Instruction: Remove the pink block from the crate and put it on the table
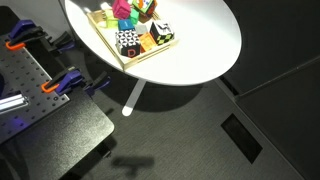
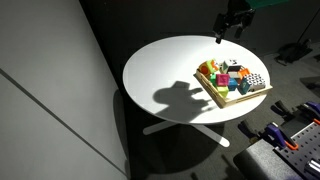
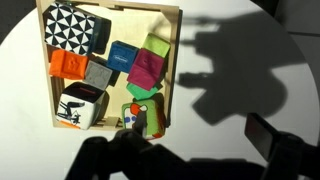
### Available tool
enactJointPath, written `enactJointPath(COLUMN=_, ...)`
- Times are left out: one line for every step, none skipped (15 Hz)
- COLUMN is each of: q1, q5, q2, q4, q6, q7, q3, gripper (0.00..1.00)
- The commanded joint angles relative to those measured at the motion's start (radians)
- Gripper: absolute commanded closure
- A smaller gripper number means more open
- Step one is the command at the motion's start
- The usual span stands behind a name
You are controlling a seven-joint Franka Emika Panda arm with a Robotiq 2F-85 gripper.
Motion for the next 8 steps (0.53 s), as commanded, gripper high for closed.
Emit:
enactJointPath(q1=0.001, q5=0.01, q2=0.112, q4=0.101, q6=-0.081, q7=0.017, q3=-0.02, gripper=0.0)
enactJointPath(q1=0.001, q5=0.008, q2=0.135, q4=0.111, q6=-0.076, q7=0.016, q3=-0.026, gripper=0.0)
enactJointPath(q1=0.002, q5=0.009, q2=0.155, q4=0.119, q6=-0.07, q7=0.015, q3=-0.032, gripper=0.0)
enactJointPath(q1=0.003, q5=0.01, q2=0.175, q4=0.122, q6=-0.056, q7=0.014, q3=-0.037, gripper=0.0)
enactJointPath(q1=0.003, q5=0.009, q2=0.191, q4=0.127, q6=-0.048, q7=0.014, q3=-0.041, gripper=0.0)
enactJointPath(q1=0.004, q5=0.01, q2=0.206, q4=0.127, q6=-0.034, q7=0.013, q3=-0.046, gripper=0.0)
enactJointPath(q1=0.004, q5=0.011, q2=0.219, q4=0.127, q6=-0.024, q7=0.013, q3=-0.05, gripper=0.0)
enactJointPath(q1=0.005, q5=0.01, q2=0.23, q4=0.123, q6=-0.009, q7=0.014, q3=-0.053, gripper=0.0)
